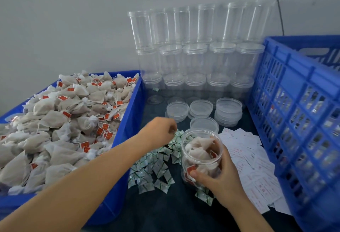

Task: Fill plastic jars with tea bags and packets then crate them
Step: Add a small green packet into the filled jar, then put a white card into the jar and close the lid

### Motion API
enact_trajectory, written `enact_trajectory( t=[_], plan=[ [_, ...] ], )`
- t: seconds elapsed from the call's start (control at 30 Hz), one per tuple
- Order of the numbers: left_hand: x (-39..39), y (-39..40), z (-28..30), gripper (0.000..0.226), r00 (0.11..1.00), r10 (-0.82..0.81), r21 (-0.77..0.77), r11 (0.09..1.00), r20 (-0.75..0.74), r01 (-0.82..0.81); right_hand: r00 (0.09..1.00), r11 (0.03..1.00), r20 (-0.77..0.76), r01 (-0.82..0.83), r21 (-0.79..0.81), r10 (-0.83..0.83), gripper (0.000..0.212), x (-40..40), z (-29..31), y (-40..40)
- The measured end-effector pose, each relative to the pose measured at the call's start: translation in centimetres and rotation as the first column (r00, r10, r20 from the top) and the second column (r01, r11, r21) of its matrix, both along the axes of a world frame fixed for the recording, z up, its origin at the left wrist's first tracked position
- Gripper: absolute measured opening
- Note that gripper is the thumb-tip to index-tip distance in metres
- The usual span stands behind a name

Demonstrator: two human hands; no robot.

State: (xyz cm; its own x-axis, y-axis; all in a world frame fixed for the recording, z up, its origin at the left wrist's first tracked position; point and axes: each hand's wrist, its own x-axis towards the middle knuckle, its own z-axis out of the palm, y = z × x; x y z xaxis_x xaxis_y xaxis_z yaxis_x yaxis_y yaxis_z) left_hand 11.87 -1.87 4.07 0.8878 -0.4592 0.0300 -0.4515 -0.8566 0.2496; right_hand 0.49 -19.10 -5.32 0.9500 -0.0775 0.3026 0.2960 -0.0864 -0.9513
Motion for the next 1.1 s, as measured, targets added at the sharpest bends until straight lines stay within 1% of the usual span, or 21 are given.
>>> enact_trajectory(
  t=[0.07, 0.1, 0.13, 0.17, 0.2, 0.23, 0.3, 0.37, 0.47, 0.63, 0.7, 0.77, 0.8, 0.83, 0.9, 0.93, 0.97, 1.0, 1.03, 1.07, 1.1],
  plan=[
    [-0.5, 0.4, 2.2, 0.015, 1.000, 0.030, -0.236, 0.971, 0.002, -0.029, 1.000, 1.000, 0.001, -0.007, 0.005, 0.007, 0.081, 0.0, 0.0, 0.1],
    [-1.1, 0.4, 3.3, 0.014, 0.999, 0.030, -0.341, 0.940, 0.028, -0.018, 1.000, 1.000, -0.001, -0.008, 0.003, 0.008, 0.081, 0.0, 0.0, 0.1],
    [-1.8, 0.4, 4.2, 0.014, 0.995, 0.011, -0.420, 0.907, 0.094, 0.029, 1.000, 1.000, -0.006, -0.009, -0.001, 0.009, 0.082, 0.1, 0.1, 0.2],
    [-2.7, 0.3, 5.1, 0.014, 0.982, -0.023, -0.456, 0.884, 0.187, 0.108, 1.000, 1.000, -0.009, -0.010, -0.006, 0.010, 0.083, 0.1, 0.1, 0.2],
    [-3.7, 0.2, 5.6, 0.014, 0.959, -0.069, -0.449, 0.873, 0.274, 0.191, 1.000, 1.000, -0.009, -0.013, -0.008, 0.013, 0.084, 0.1, 0.1, 0.2],
    [-4.7, -0.1, 6.0, 0.014, 0.935, -0.119, -0.409, 0.875, 0.333, 0.258, 1.000, 1.000, -0.008, -0.016, -0.007, 0.016, 0.084, 0.2, 0.0, 0.2],
    [-6.4, -0.8, 6.0, 0.010, 0.908, -0.209, -0.263, 0.912, 0.363, 0.315, 1.000, 1.000, -0.006, -0.021, 0.002, 0.021, 0.084, 0.2, 0.0, 0.2],
    [-7.4, -1.5, 5.6, 0.011, 0.903, -0.250, -0.115, 0.945, 0.350, 0.307, 1.000, 1.000, 0.002, -0.026, 0.010, 0.026, 0.082, 0.2, 0.0, 0.3],
    [-7.8, -2.7, 4.9, 0.019, 0.907, -0.275, 0.043, 0.960, 0.318, 0.276, 1.000, 1.000, 0.004, -0.018, 0.016, 0.017, 0.079, 0.1, 0.1, 0.2],
    [-7.6, -3.7, 4.1, 0.022, 0.855, -0.385, 0.309, 0.908, 0.347, 0.283, 1.000, 1.000, 0.002, 0.002, 0.027, -0.002, 0.081, 0.1, -0.3, 0.1],
    [-7.5, -4.0, 3.9, 0.022, 0.837, -0.418, 0.372, 0.884, 0.354, 0.284, 1.000, 1.000, 0.006, -0.001, 0.018, 0.001, 0.078, 0.1, -0.2, 0.2],
    [-7.4, -4.2, 4.1, 0.022, 0.842, -0.429, 0.381, 0.875, 0.326, 0.299, 1.000, 1.000, 0.013, 0.003, 0.011, -0.003, 0.074, 0.1, -0.1, 0.2],
    [-7.3, -4.3, 4.2, 0.024, 0.859, -0.413, 0.346, 0.888, 0.304, 0.305, 1.000, 1.000, 0.015, 0.004, 0.015, -0.005, 0.074, 0.0, 0.0, 0.2],
    [-7.2, -4.3, 4.5, 0.028, 0.883, -0.379, 0.271, 0.912, 0.277, 0.306, 1.000, 1.000, 0.013, 0.003, 0.022, -0.003, 0.075, 0.0, 0.0, 0.2],
    [-6.9, -4.2, 5.2, 0.035, 0.934, -0.285, 0.029, 0.958, 0.217, 0.286, 1.000, 0.999, -0.001, -0.007, 0.044, 0.007, 0.079, 0.0, 0.2, 0.2],
    [-6.7, -4.0, 5.5, 0.036, 0.953, -0.232, -0.122, 0.959, 0.195, 0.258, 1.000, 0.998, -0.006, -0.010, 0.057, 0.011, 0.081, 0.0, 0.2, 0.2],
    [-6.4, -3.9, 5.8, 0.034, 0.970, -0.165, -0.294, 0.932, 0.177, 0.212, 1.000, 0.998, -0.009, -0.008, 0.064, 0.008, 0.082, -0.1, 0.3, 0.0],
    [-5.9, -3.8, 5.8, 0.031, 0.984, -0.087, -0.464, 0.873, 0.155, 0.151, 1.000, 0.998, -0.010, -0.001, 0.066, 0.002, 0.083, -0.1, 0.4, -0.1],
    [-5.3, -3.8, 5.6, 0.025, 0.993, -0.009, -0.597, 0.799, 0.116, 0.077, 1.000, 0.998, -0.009, 0.007, 0.069, -0.006, 0.086, -0.2, 0.6, -0.3],
    [-4.7, -4.0, 5.1, 0.021, 0.997, 0.054, -0.679, 0.734, 0.058, 0.000, 1.000, 0.997, -0.007, 0.016, 0.075, -0.016, 0.088, -0.4, 0.8, -0.6],
    [-4.1, -4.2, 4.4, 0.017, 0.996, 0.090, -0.713, 0.698, -0.009, -0.070, 1.000, 0.996, -0.001, 0.030, 0.081, -0.030, 0.090, -0.7, 0.9, -1.0]
  ],
)
